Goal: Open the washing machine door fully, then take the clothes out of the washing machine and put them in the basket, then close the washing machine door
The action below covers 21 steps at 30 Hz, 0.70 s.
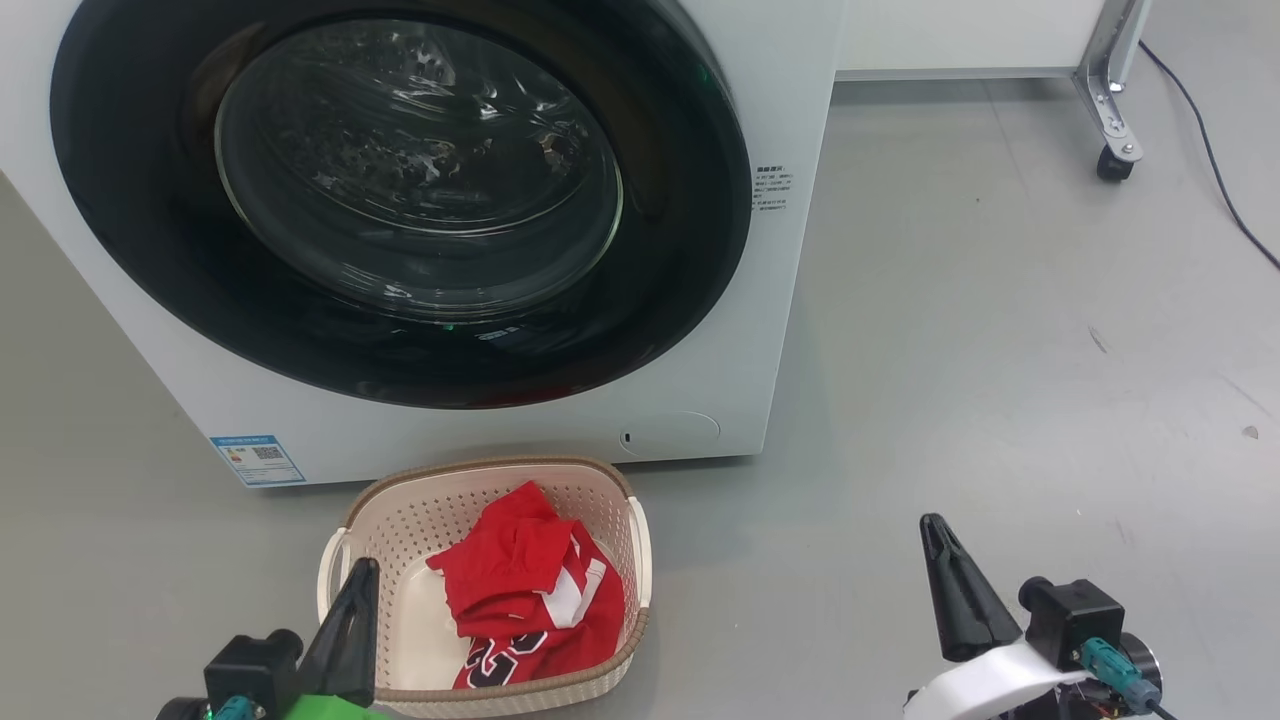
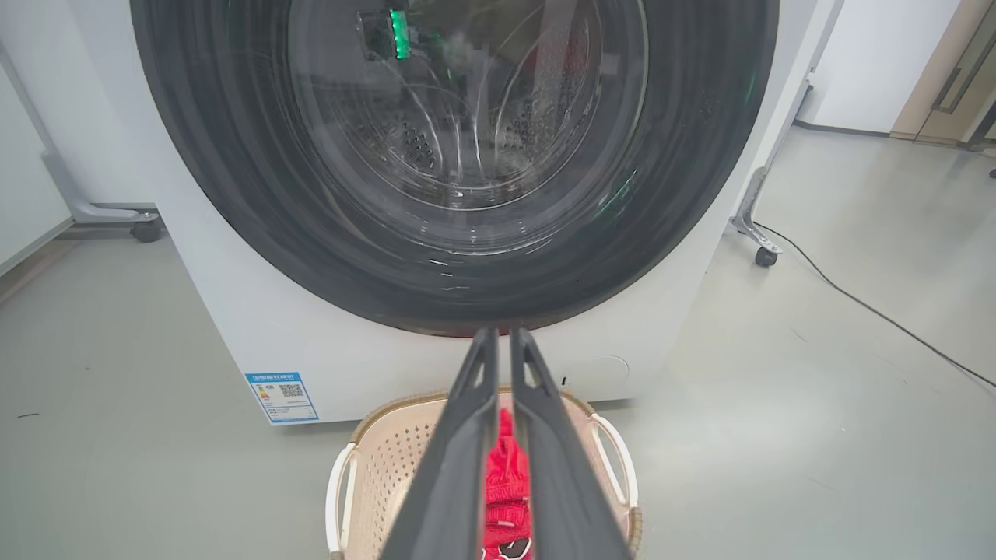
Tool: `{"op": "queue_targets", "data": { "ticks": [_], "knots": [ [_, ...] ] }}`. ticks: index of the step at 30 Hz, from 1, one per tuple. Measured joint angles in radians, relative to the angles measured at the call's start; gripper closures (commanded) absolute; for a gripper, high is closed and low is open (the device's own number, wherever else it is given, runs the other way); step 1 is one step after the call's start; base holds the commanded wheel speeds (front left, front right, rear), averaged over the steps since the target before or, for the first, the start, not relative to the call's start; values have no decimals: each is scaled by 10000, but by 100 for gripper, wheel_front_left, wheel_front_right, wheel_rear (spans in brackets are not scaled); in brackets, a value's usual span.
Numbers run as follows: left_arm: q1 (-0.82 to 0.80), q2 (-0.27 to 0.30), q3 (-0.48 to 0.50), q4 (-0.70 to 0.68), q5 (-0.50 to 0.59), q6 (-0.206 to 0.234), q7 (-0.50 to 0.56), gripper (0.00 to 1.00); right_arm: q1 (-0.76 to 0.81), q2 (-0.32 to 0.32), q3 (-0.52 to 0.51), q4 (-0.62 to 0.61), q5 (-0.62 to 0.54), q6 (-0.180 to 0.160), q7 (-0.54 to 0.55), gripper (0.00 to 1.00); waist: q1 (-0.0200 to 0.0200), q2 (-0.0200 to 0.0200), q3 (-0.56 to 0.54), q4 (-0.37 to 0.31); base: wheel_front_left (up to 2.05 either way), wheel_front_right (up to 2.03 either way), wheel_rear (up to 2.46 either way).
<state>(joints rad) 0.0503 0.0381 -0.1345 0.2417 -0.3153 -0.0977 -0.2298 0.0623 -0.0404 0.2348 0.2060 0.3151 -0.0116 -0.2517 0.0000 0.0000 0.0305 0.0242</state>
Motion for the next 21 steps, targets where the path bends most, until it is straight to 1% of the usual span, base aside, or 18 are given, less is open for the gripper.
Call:
{"op": "queue_targets", "data": {
  "ticks": [3,9,12,13,17,21],
  "knots": [
    [105,-29,-8,128,-61,0,4,100,189,13,8,102,33,2,2,100,0,0,-1,-3,0,0,0],
    [111,-36,65,132,-589,0,148,100,300,13,17,-56,639,46,2,100,0,0,-18,-26,0,0,0],
    [107,-38,134,142,-1037,0,274,100,301,15,13,-123,1041,102,2,100,0,0,-25,-35,0,0,0],
    [104,-38,192,151,-1373,0,360,100,301,15,-15,-165,1388,104,52,100,0,0,-29,-39,0,0,0],
    [99,-40,265,163,-2125,0,460,100,298,15,-203,-194,2121,136,180,100,0,0,-38,-45,0,0,0],
    [82,-40,341,169,-2594,-4,631,100,294,15,-345,-215,2652,180,288,100,0,0,-47,-50,0,0,0]
  ]
}}
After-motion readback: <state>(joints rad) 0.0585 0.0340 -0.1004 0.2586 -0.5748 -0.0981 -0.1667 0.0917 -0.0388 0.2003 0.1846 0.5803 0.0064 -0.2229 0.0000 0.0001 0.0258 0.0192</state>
